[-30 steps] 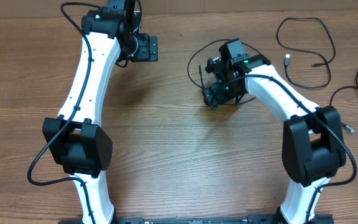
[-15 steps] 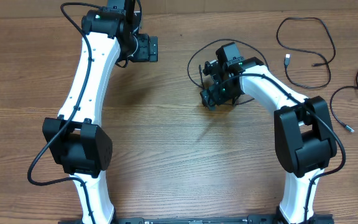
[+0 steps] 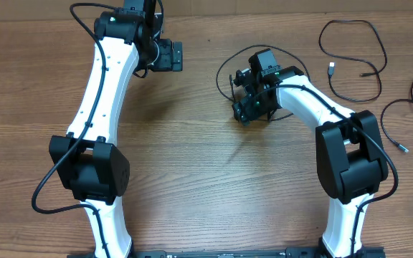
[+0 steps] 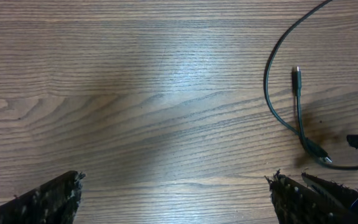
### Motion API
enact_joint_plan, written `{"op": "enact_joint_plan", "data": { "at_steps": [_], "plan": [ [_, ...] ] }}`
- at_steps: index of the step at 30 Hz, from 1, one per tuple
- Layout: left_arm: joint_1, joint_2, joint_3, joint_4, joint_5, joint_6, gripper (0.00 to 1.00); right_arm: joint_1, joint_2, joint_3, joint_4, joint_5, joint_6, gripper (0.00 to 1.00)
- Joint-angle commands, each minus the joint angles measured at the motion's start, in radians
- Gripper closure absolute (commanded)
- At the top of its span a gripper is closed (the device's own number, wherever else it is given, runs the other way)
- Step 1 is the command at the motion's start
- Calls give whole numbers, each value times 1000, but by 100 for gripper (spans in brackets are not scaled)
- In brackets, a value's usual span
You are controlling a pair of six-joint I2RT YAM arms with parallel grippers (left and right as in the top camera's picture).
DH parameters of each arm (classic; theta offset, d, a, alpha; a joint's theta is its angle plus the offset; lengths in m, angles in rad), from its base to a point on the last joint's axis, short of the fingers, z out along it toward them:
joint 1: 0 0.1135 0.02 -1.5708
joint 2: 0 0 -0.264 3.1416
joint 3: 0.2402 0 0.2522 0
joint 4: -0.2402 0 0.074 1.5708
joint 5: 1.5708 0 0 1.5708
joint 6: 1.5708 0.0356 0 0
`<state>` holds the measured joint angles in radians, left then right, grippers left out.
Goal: Untangle cables
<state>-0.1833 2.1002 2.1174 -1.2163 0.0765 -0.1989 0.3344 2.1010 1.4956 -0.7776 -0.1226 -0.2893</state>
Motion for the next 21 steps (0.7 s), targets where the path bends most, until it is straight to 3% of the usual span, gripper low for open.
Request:
{"op": "enact_joint_plan", "data": {
  "at_steps": [1,7,12,14,16,18,21],
  "plan": [
    [0,-14,-4,-2,-9,20,3,5,18,-2,5,1,1,12],
    [0,-14,-4,-2,-9,20,3,17,60,-2,0,2,5,14],
    [0,-14,-3,-1,-10,20,2,21,61,-2,7,2,20,25],
    [0,-14,-4,0,-9,20,2,21,61,-2,9,14,31,35],
    [0,-14,-3,0,-9,20,2,21,61,-2,10,17,31,51],
    [0,-14,-4,0,-10,21,2,21,61,-2,10,17,31,75],
    [0,-14,-3,0,-10,20,2,21,61,-2,11,16,32,93]
  ]
}}
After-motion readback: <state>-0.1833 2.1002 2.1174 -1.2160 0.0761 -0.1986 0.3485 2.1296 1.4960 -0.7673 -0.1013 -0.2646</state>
